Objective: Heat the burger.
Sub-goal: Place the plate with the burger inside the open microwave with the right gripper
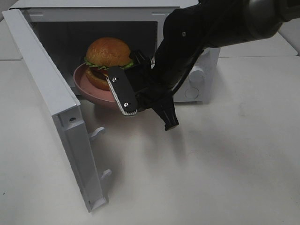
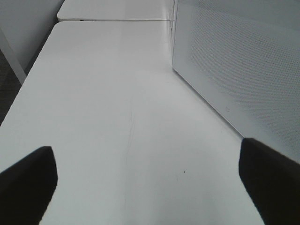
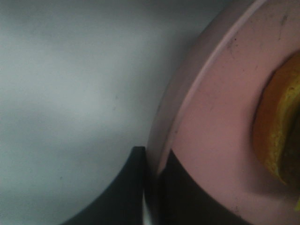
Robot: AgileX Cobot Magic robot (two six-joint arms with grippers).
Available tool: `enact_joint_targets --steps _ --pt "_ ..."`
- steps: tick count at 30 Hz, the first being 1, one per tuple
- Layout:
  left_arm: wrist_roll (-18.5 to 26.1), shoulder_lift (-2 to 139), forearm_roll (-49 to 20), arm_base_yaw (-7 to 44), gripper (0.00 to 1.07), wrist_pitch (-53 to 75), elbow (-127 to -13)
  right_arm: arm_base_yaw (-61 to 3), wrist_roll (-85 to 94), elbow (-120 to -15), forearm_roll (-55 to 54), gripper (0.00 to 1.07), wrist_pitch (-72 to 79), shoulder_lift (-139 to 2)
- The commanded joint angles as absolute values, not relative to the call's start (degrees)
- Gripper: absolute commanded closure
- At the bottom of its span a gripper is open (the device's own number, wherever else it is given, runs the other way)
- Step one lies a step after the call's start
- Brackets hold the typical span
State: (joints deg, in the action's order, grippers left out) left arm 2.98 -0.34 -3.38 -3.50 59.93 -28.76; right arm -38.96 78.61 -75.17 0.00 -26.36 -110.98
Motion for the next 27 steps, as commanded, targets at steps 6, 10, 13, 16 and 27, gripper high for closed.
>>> enact_joint_targets --steps 6,10,13,16,27 --pt "2.9 -1.7 -3.6 -3.4 0.06 59.5 -28.5 -38.4 73.3 -84.1 4.8 1.07 -26.3 -115.2" --pt "2.9 -1.7 -3.6 -3.4 0.06 59.5 -28.5 -38.4 71.6 -89.7 5.8 1.07 -28.0 -118.8" --pt "2.9 -1.7 -3.6 -3.4 0.06 59.5 -28.5 -38.4 71.5 -91.6 5.8 1.07 -28.8 -120.1" --pt "2.9 -1.7 -3.6 -3.4 0.06 59.5 -28.5 -38.4 71.5 -94.7 5.8 1.07 -29.9 -122.0" --pt "2.9 -1.7 -3.6 -3.4 0.06 59.5 -28.5 -38.4 68.4 -104.2 7.3 1.07 -31.3 -128.1"
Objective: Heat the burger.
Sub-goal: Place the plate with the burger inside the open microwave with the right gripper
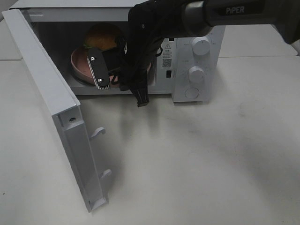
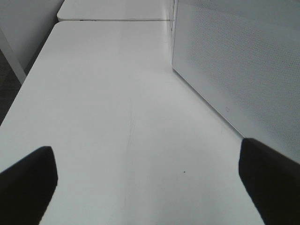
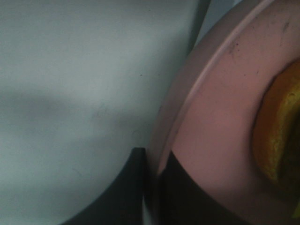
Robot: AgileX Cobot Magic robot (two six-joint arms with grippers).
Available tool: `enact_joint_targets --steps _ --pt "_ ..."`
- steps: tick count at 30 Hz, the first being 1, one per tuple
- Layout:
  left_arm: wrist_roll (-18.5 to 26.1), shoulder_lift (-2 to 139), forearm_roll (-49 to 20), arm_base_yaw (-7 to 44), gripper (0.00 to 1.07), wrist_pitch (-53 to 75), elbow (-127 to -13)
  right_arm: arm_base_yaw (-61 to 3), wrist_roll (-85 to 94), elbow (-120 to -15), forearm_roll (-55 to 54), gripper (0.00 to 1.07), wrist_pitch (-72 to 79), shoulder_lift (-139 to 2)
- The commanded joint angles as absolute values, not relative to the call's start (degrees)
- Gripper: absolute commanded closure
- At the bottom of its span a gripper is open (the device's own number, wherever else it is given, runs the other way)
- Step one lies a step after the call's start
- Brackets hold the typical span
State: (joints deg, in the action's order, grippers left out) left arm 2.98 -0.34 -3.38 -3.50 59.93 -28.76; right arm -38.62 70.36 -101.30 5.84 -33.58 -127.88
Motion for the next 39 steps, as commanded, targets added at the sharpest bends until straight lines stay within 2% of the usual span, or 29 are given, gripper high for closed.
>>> enact_joint_targets --steps 1,18,24,26,27,28,29,31,32,34,39 --pt "2.9 -1.7 -3.6 -3.4 0.06 59.5 -28.5 -38.4 67.0 -106.2 7.4 1.07 -32.4 -129.2" --pt "2.9 -1.7 -3.6 -3.4 0.06 59.5 -28.5 -38.4 67.7 -111.7 8.7 1.06 -33.5 -133.3" --pt "2.9 -1.7 -3.6 -3.4 0.06 59.5 -28.5 -38.4 68.9 -111.7 8.7 1.00 -33.2 -133.3" --pt "2.9 -1.7 -3.6 -3.4 0.06 59.5 -28.5 -38.4 68.9 -111.7 8.7 0.93 -33.2 -133.3" --pt "2.9 -1.7 -3.6 -3.4 0.06 59.5 -28.5 -38.4 68.9 -111.7 8.7 0.93 -33.2 -133.3" --pt "2.9 -1.7 -3.6 -3.4 0.06 59.5 -28.5 -38.4 68.9 -111.7 8.7 0.86 -33.2 -133.3" --pt "2.9 -1.7 -3.6 -3.4 0.06 59.5 -28.5 -38.4 68.9 -111.7 8.7 0.86 -33.2 -133.3" --pt "2.9 -1.7 -3.6 -3.4 0.06 59.5 -28.5 -38.4 68.9 -111.7 8.5 0.72 -33.2 -133.3" --pt "2.9 -1.7 -3.6 -3.4 0.06 59.5 -28.5 -38.4 68.9 -111.7 8.5 0.72 -33.2 -133.3" --pt "2.9 -1.7 -3.6 -3.4 0.06 59.5 -28.5 -38.4 68.9 -111.4 8.3 0.56 -33.3 -133.3" --pt "2.9 -1.7 -3.6 -3.4 0.06 59.5 -28.5 -38.4 68.5 -111.4 7.0 0.49 -34.0 -133.3"
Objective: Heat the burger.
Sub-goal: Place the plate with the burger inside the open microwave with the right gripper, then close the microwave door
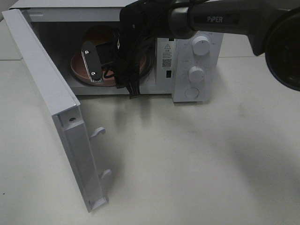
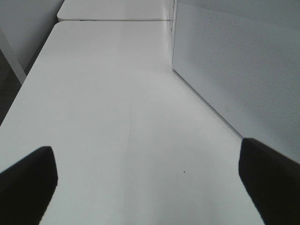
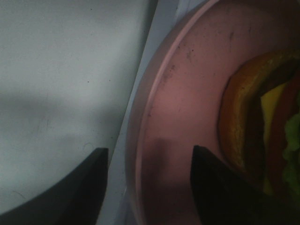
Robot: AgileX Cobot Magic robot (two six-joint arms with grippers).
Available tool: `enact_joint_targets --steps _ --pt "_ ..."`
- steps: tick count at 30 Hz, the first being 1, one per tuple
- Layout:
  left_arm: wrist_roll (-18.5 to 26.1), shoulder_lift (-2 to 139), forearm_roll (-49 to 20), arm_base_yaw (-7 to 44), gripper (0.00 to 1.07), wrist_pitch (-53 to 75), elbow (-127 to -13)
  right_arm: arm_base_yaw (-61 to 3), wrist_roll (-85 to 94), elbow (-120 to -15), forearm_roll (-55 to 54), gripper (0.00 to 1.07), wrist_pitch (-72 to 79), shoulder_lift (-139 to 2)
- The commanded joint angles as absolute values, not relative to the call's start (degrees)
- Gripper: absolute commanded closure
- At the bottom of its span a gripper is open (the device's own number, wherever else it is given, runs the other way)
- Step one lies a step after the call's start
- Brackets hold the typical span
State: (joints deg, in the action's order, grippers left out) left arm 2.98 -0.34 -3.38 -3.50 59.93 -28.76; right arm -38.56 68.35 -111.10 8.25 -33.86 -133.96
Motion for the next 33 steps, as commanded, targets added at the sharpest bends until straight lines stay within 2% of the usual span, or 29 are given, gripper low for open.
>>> enact_joint_targets --steps 1,10,12,16,33 --pt "2.9 -1.7 -3.6 -3.4 0.06 59.5 -28.5 -38.4 68.5 -111.4 7.0 0.49 -34.0 -133.3" --pt "2.9 -1.7 -3.6 -3.4 0.06 59.5 -28.5 -38.4 65.1 -111.4 6.9 0.39 -35.1 -133.3" --pt "2.9 -1.7 -3.6 -3.4 0.06 59.5 -28.5 -38.4 63.1 -111.4 6.9 0.31 -35.1 -132.8" --pt "2.9 -1.7 -3.6 -3.4 0.06 59.5 -28.5 -38.4 61.0 -111.4 6.9 0.24 -35.4 -132.6" --pt "2.9 -1.7 -3.6 -3.4 0.06 59.5 -28.5 -38.9 56.2 -110.6 7.0 0.27 -36.1 -130.6"
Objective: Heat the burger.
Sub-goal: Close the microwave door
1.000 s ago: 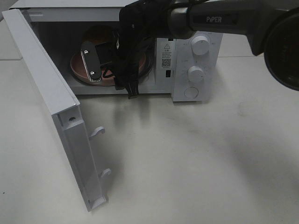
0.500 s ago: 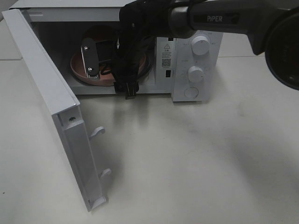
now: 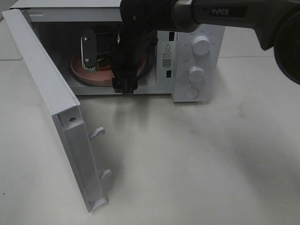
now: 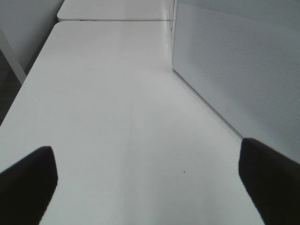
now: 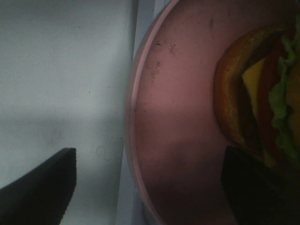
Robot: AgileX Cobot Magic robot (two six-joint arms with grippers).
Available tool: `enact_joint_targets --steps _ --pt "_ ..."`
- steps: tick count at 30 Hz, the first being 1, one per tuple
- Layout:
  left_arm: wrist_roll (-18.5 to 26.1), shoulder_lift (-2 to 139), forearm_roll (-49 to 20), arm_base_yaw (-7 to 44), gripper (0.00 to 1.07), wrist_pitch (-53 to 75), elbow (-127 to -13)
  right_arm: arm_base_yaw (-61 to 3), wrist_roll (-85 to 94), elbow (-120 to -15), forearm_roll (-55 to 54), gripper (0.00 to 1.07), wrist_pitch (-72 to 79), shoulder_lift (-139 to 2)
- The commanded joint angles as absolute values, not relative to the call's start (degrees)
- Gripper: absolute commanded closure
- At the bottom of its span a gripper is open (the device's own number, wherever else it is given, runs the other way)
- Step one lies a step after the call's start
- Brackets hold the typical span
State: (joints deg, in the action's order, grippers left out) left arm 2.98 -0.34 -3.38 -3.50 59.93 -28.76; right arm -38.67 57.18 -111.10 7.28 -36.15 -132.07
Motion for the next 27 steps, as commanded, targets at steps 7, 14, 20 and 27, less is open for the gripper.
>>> enact_joint_targets --steps 7,14,20,27 --pt "2.9 -1.7 -3.6 -3.4 0.06 59.5 -28.5 -38.9 56.5 -101.6 7.4 0.29 -29.0 -126.4" --pt "2.9 -1.7 -3.6 -3.4 0.06 59.5 -28.5 -38.9 56.5 -94.0 8.7 0.30 -23.6 -121.9" --pt "2.9 -1.7 -3.6 -3.4 0.06 59.5 -28.5 -38.7 56.5 -84.5 8.9 0.31 -19.1 -116.4" --pt "2.9 -1.7 -3.6 -3.4 0.06 59.5 -28.5 -38.7 56.5 -76.4 9.1 0.31 -17.9 -111.0"
